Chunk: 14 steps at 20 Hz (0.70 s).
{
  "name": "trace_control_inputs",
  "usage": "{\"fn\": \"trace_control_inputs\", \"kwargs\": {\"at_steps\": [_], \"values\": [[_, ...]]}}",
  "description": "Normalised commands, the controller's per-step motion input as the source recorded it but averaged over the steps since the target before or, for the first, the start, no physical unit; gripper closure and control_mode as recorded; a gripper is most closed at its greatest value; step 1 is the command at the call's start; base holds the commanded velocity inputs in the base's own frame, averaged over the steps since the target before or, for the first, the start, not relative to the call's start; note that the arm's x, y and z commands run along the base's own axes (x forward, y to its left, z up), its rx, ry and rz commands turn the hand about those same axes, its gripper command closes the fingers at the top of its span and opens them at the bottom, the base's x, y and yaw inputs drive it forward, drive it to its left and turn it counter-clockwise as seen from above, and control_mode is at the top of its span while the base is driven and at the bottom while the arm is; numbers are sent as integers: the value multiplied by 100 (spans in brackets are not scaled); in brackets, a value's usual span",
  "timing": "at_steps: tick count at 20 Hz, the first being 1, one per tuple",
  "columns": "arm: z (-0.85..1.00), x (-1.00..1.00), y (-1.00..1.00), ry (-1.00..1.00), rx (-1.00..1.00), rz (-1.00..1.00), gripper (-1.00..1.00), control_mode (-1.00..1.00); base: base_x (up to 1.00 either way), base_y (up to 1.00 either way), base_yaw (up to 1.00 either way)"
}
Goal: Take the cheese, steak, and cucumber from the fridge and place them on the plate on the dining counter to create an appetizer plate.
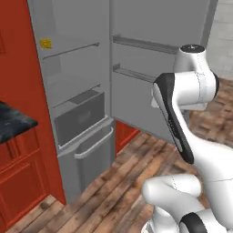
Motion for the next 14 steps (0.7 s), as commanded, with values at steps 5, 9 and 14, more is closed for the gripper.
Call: {"fn": "trace_control_inputs", "kwargs": {"at_steps": [5,9,14], "values": [[0,0,0,0,0,0,100,100,-74,0,-81],[0,0,0,0,0,0,100,100,-54,-13,-76],[0,0,0,0,0,0,100,100,16,-33,-61]]}}
